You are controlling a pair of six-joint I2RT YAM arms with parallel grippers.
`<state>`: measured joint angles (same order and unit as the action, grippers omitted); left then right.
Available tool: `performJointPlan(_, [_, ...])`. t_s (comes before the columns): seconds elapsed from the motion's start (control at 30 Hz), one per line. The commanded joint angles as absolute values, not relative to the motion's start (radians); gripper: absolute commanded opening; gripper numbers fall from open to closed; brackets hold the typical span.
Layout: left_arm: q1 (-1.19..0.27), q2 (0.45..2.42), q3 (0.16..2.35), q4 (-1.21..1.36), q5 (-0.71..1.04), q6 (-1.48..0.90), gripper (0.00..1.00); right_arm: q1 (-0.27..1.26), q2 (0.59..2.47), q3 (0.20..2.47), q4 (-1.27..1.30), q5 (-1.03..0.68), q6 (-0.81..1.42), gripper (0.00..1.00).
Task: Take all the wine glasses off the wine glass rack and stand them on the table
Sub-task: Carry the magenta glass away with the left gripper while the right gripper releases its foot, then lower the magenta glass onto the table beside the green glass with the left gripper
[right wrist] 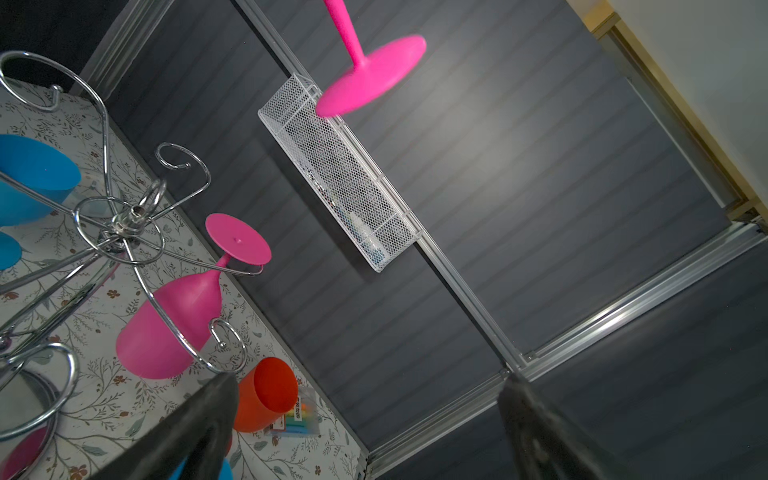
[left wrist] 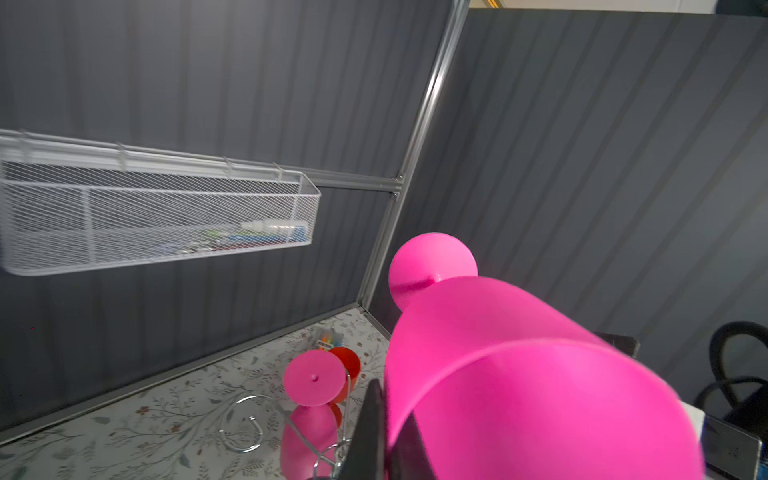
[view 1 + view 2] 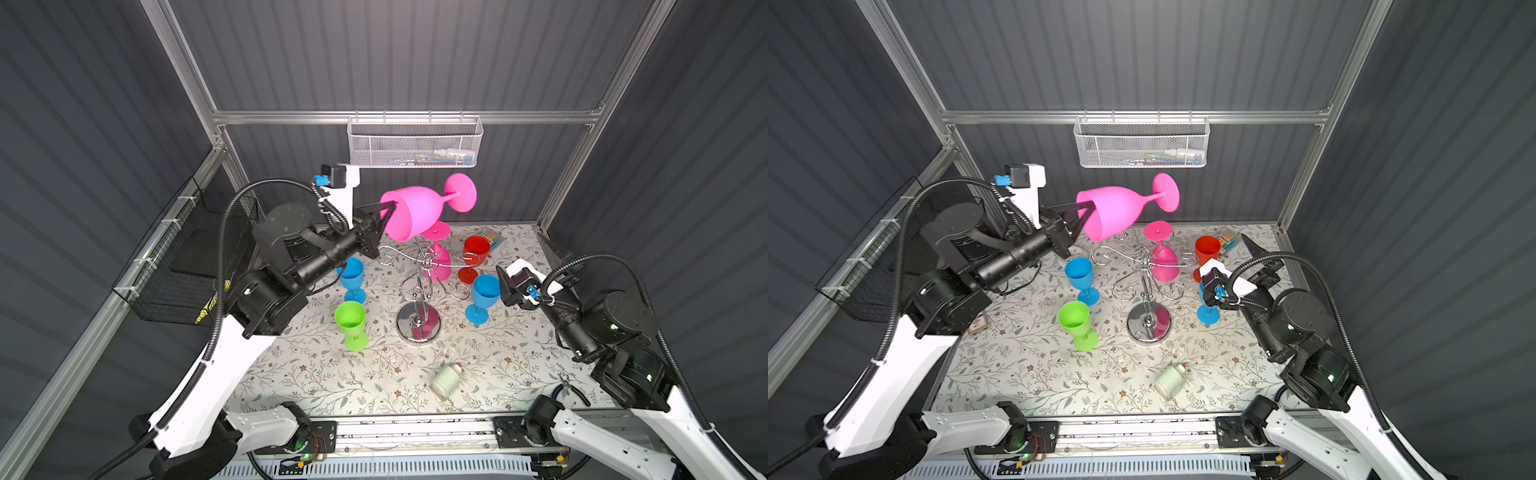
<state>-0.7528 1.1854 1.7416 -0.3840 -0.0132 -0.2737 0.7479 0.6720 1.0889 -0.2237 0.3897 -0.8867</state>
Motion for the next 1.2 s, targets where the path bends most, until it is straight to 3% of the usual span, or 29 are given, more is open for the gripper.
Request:
performJointPlan(0.0, [-0.749, 1.12, 1.748, -0.437, -0.256, -0.13, 0.0, 0.749, 0.659, 1.081, -0.19, 0.401, -0.838, 0.99])
performJointPlan(0.27, [-0.749, 1.007, 1.733, -0.555, -0.599, 0.061, 0.0, 0.749, 0.66, 1.085, -0.189, 0.403, -0.81, 0.99])
performJointPlan(0.6, [-0.75, 1.014, 1.787, -0.839, -0.851, 0.116, 0.0, 0.749, 0.666, 1.086, -0.19, 0.405, -0.792, 0.99])
performJointPlan(0.87, [-0.749, 1.146, 1.935, -1.212, -0.727, -0.032, 0.0, 0.749, 0.67, 1.082, -0.187, 0.407, -0.788, 0.99])
performJointPlan(1.17, [-0.75, 1.242, 1.948, -1.35, -0.361, -0.098, 0.0, 0.749, 0.67, 1.08, -0.189, 0.414, -0.788, 0.99])
